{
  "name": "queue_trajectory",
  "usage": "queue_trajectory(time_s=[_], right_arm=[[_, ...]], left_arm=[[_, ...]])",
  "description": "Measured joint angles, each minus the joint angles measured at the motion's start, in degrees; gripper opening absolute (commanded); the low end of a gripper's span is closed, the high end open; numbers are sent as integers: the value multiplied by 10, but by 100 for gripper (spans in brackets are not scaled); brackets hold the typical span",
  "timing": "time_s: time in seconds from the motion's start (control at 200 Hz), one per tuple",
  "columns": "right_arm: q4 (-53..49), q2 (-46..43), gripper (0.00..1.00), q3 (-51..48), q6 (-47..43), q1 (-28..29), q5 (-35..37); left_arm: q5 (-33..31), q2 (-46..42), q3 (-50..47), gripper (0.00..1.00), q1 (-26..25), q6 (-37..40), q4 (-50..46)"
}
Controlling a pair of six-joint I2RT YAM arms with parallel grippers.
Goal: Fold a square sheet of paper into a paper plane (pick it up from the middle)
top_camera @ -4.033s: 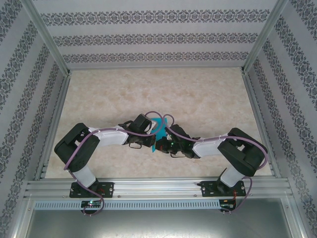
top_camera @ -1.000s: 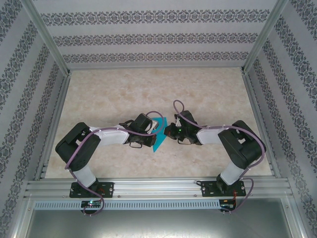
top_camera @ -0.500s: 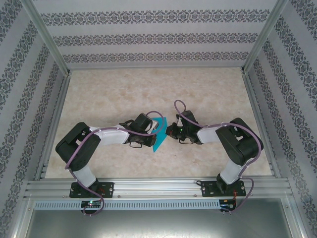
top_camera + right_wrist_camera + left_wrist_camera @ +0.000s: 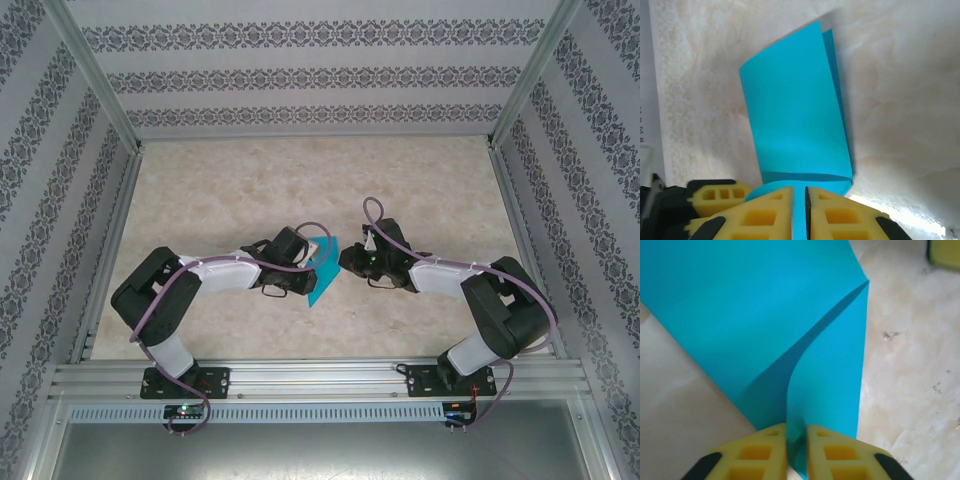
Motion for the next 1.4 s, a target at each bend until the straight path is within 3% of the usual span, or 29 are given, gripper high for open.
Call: queue_trajectory(time_s=[0.33, 0.604, 0.949, 1.399], right_arm=[[7, 9, 21, -13, 5, 0, -5], [40, 45, 28, -13, 9, 1, -32], [71, 74, 28, 0, 8, 21, -61], [80, 90, 30, 21, -14, 24, -80]], left_arm=[[-47, -79, 16, 34, -3, -6, -31], [-38, -115, 16, 24, -4, -14, -44], [17, -62, 22, 19, -12, -22, -37], [-56, -14, 22, 13, -15, -43, -33]])
